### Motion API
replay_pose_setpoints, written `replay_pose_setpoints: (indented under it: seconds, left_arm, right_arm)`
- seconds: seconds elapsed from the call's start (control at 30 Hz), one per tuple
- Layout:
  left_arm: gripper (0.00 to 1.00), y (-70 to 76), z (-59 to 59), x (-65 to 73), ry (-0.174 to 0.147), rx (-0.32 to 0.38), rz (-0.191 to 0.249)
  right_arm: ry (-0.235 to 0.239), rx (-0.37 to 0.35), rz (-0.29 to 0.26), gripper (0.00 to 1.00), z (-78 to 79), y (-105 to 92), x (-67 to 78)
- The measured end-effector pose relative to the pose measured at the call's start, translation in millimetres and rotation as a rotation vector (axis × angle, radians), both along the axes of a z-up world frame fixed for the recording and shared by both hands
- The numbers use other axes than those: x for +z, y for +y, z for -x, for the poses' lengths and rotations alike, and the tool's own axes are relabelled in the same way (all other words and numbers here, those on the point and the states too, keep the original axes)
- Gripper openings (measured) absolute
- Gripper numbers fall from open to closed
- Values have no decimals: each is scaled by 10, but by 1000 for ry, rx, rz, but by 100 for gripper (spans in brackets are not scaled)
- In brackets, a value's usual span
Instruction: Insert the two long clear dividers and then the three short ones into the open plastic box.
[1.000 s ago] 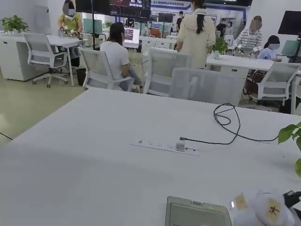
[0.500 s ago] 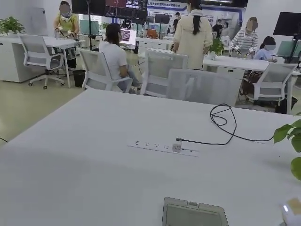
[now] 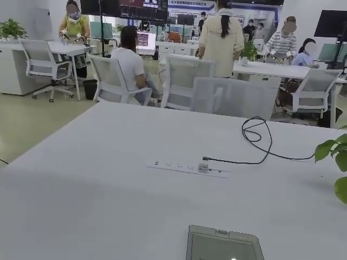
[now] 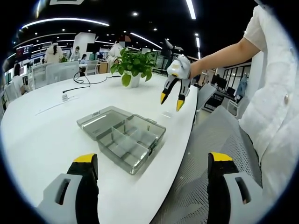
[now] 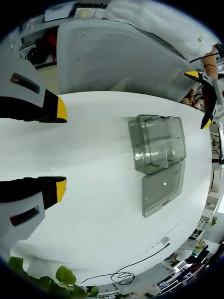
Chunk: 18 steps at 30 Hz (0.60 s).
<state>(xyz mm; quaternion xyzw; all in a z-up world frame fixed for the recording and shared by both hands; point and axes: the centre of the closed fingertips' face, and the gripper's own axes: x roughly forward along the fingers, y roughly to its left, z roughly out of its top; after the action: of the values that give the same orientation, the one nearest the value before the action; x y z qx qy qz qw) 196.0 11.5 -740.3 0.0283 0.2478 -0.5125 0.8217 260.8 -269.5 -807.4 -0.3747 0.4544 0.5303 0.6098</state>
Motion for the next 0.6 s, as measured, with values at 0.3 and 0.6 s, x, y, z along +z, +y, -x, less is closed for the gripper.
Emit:
replay_pose_setpoints:
  seconds: [0.3, 0.6]
  left_arm:
    - [100, 17, 9, -9, 11, 0, -10]
    - [100, 29, 5, -20, 21, 0, -19]
  right_arm:
    - [7, 38, 95, 47, -25, -312, -276]
    - [-14, 122, 154, 46, -36, -416, -460]
